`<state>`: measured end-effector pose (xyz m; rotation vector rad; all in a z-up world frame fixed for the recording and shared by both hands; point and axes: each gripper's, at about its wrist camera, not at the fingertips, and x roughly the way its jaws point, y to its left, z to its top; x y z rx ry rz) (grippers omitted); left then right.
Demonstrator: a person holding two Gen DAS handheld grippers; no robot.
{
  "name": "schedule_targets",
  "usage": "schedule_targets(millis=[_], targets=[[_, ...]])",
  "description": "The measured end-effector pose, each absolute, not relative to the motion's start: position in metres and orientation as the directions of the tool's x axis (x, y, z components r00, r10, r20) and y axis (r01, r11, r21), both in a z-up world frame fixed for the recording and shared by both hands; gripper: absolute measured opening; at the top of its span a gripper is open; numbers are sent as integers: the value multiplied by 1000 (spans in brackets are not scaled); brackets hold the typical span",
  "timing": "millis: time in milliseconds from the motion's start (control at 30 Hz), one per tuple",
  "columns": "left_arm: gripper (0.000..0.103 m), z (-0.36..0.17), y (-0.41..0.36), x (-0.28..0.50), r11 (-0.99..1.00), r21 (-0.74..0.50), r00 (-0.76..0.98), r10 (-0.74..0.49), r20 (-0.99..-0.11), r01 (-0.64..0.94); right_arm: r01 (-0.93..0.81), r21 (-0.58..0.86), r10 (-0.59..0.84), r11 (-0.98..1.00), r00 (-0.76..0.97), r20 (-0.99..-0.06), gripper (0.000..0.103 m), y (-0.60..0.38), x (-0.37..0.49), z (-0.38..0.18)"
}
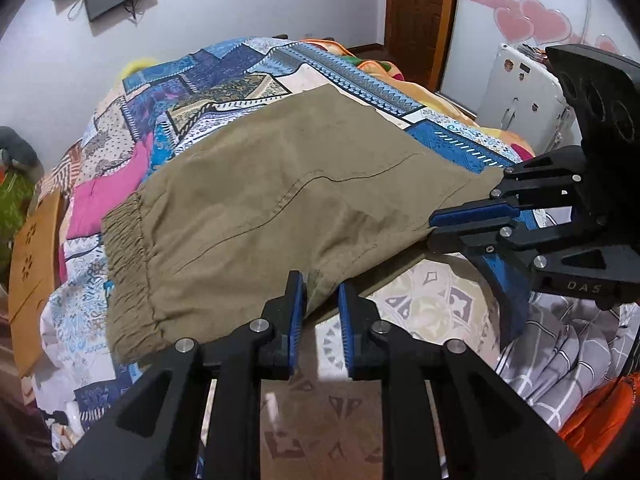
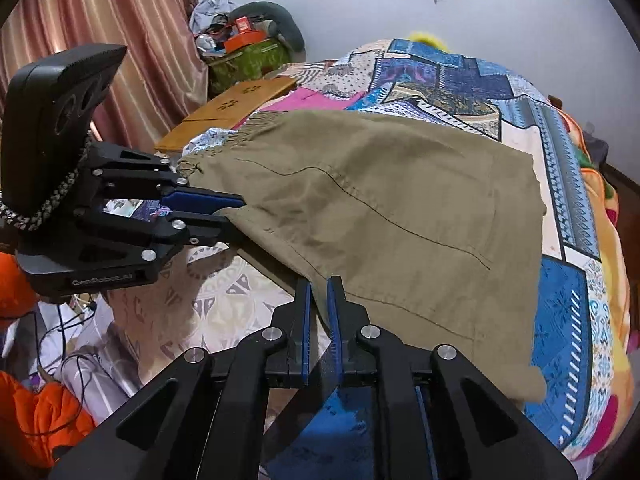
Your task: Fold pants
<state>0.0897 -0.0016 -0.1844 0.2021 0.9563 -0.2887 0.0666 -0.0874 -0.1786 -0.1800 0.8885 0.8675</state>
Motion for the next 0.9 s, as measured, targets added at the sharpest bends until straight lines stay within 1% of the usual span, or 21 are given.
schedule_targets(millis=[33, 100, 133, 167, 233, 267, 300, 333, 367, 400, 500, 567, 733, 833, 900], targets=[[19, -183, 0, 88, 944, 36, 541, -157, -826, 329, -720, 205, 584, 663, 326, -744, 10, -88, 67, -177], [27, -177, 8, 84, 948, -3, 530, -181, -829, 318, -711, 218, 585, 669, 322, -745, 13, -91, 66, -174], [37, -175, 12, 83, 952, -15, 532, -185, -826, 307, -704, 227, 586, 673, 320, -745, 13, -95, 67, -172], [44, -171, 17, 81, 957, -21, 545, -183, -818, 289, -698, 229, 585, 678, 323, -744, 14, -98, 67, -170], [46, -164, 26, 77, 967, -21, 571, -168, -804, 254, -688, 222, 579, 691, 343, -739, 14, -105, 66, -165], [47, -160, 33, 76, 972, -24, 581, -159, -798, 234, -680, 215, 574, 701, 359, -736, 16, -111, 65, -162], [49, -155, 44, 76, 979, -29, 596, -145, -790, 200, -668, 211, 569, 713, 377, -731, 20, -116, 65, -159], [54, -152, 53, 77, 984, -32, 607, -133, -783, 174, -657, 208, 565, 724, 392, -726, 24, -121, 66, -157], [59, -150, 63, 78, 990, -32, 620, -112, -777, 139, -639, 204, 557, 741, 416, -719, 31, -129, 67, -154], [60, -149, 74, 80, 994, -30, 628, -87, -773, 101, -622, 201, 549, 757, 438, -712, 35, -135, 69, -151], [60, -153, 105, 88, 999, -38, 618, -33, -786, 5, -553, 192, 507, 811, 499, -703, 36, -159, 76, -148], [60, -159, 120, 93, 997, -62, 605, -25, -796, -40, -505, 198, 479, 840, 519, -708, 36, -172, 81, -149], [60, -184, 139, 102, 985, -145, 554, -70, -830, -92, -386, 186, 385, 904, 541, -748, 36, -198, 93, -168], [61, -196, 138, 103, 979, -177, 538, -97, -837, -99, -342, 210, 370, 916, 517, -772, 37, -206, 97, -183], [64, -199, 139, 103, 974, -201, 541, -114, -833, -105, -320, 235, 374, 918, 498, -782, 36, -209, 98, -191]])
